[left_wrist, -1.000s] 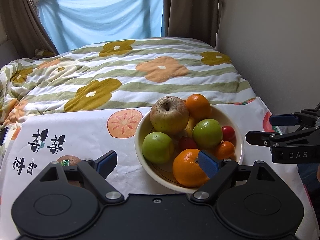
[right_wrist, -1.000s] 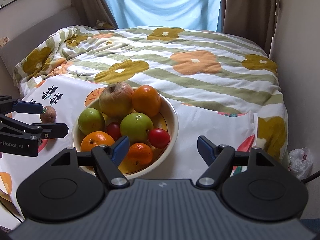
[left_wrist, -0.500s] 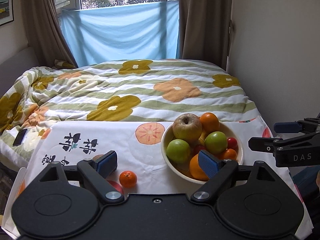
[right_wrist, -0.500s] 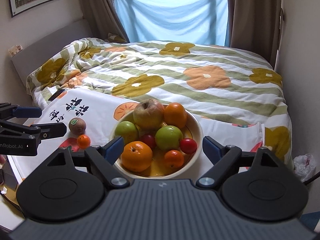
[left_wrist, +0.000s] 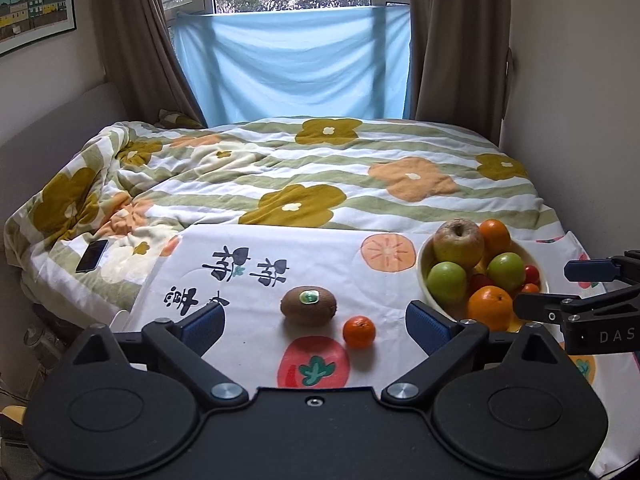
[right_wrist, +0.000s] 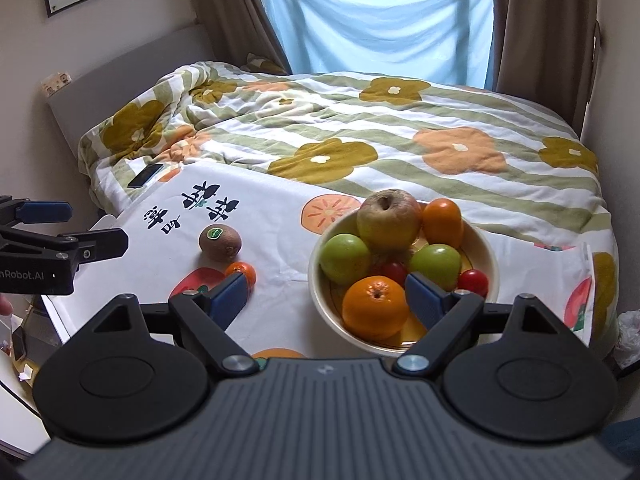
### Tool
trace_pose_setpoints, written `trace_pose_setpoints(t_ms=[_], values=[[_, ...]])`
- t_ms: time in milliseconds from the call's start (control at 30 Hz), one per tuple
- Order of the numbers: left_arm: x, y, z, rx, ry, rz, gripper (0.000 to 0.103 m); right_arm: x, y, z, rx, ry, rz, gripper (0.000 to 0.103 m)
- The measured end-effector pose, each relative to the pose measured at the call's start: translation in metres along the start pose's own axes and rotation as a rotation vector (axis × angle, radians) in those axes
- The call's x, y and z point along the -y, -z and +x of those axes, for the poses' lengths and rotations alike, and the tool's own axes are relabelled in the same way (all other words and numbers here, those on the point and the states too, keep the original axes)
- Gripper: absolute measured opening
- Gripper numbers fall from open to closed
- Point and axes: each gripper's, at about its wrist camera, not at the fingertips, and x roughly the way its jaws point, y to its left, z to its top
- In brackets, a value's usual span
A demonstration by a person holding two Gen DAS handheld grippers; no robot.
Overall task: Organize fruits
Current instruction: 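Withdraw both tools from the bowl toward the kiwi and tangerine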
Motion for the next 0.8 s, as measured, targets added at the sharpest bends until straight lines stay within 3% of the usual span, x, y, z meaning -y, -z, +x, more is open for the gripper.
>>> trace_pose_setpoints(t_ms=[300, 567, 800], values=[[-0.052, -0.001, 0.037, -0.072, 0.024, 0.056, 0.099, -0.046, 0.005, 0.034, -0.093, 0.024, 0.05, 0.101], [-0.076, -0.004, 0.087, -0.144, 0.147, 0.144, 0.099, -0.075, 0.015, 0.067, -0.134, 0.098, 0.142, 0.101], [-0.07, -0.011, 0.136, -0.197, 0.28, 0.212, 0.099, -0.09, 0.027, 0.099, -0.142, 0.169, 0.225, 0.101]])
